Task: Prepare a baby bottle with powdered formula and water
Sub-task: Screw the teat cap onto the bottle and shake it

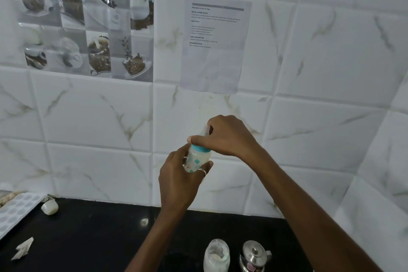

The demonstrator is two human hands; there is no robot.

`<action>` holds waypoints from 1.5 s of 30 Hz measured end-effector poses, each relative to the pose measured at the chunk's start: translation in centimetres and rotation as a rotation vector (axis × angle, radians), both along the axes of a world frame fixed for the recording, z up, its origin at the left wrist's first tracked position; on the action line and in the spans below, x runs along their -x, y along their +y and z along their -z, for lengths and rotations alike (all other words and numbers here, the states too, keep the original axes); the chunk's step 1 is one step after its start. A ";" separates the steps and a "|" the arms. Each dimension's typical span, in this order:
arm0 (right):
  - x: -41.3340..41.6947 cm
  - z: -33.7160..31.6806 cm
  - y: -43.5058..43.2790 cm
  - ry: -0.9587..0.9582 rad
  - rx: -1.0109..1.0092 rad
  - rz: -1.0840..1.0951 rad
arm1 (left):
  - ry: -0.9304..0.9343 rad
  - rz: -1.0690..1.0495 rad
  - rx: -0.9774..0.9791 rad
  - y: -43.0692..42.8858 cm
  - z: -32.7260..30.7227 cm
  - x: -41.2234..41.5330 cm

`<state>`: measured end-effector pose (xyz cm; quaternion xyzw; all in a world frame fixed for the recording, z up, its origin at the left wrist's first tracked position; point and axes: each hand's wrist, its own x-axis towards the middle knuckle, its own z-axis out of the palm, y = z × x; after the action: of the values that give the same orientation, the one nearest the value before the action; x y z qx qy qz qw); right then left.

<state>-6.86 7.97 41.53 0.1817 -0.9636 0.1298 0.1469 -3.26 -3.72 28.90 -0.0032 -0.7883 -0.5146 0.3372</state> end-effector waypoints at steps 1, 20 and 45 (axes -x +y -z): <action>0.0 0.4 -0.2 0.021 0.009 0.027 | -0.001 -0.003 -0.007 0.1 0.1 0.0; 0.7 3.4 3.8 -0.572 0.895 -0.591 | -0.269 0.661 -0.263 -3.3 -3.0 1.1; 0.8 5.7 2.0 -0.322 1.054 -0.345 | -0.170 0.341 -0.080 -1.6 -2.8 0.8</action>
<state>-7.65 9.98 35.85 0.2165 -0.7354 0.6405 0.0459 -4.06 -5.32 31.67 -0.0795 -0.7809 -0.5937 0.1773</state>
